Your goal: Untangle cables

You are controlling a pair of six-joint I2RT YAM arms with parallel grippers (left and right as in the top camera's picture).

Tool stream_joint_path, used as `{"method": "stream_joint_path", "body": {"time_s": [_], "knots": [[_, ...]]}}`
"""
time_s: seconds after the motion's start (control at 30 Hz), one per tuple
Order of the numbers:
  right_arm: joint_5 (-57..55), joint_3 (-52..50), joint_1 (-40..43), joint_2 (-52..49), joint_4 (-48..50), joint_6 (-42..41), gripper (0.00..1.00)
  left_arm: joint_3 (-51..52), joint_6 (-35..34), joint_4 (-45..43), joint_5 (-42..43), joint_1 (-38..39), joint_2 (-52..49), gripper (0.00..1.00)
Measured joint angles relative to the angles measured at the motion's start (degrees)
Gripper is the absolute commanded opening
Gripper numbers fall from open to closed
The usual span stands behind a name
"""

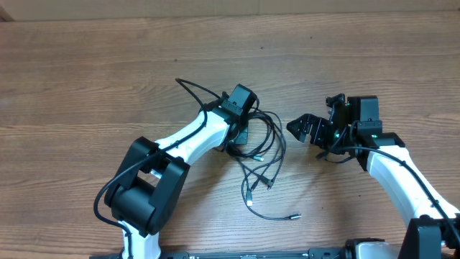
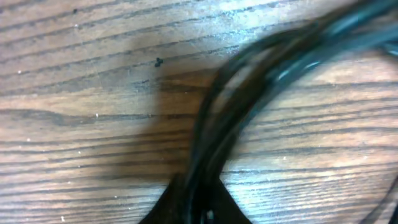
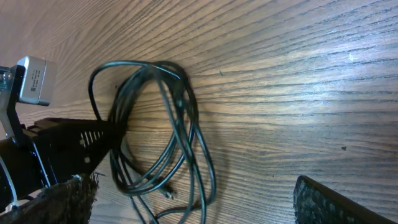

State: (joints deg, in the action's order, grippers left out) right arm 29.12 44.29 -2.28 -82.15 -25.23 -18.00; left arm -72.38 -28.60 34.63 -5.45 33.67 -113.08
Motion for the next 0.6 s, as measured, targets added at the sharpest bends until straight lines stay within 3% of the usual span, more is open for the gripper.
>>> {"method": "stream_joint_path", "body": {"time_s": [0.33, 0.6], "knots": [[1.9, 0.0, 0.0, 0.0, -0.2, 0.0, 1.0, -0.1, 0.2, 0.2, 2.3, -0.3, 0.1, 0.04], [16.9, 0.0, 0.0, 0.0, 1.2, 0.0, 1.0, -0.5, -3.5, 2.6, 4.5, -2.1, 6.5, 0.04]]}}
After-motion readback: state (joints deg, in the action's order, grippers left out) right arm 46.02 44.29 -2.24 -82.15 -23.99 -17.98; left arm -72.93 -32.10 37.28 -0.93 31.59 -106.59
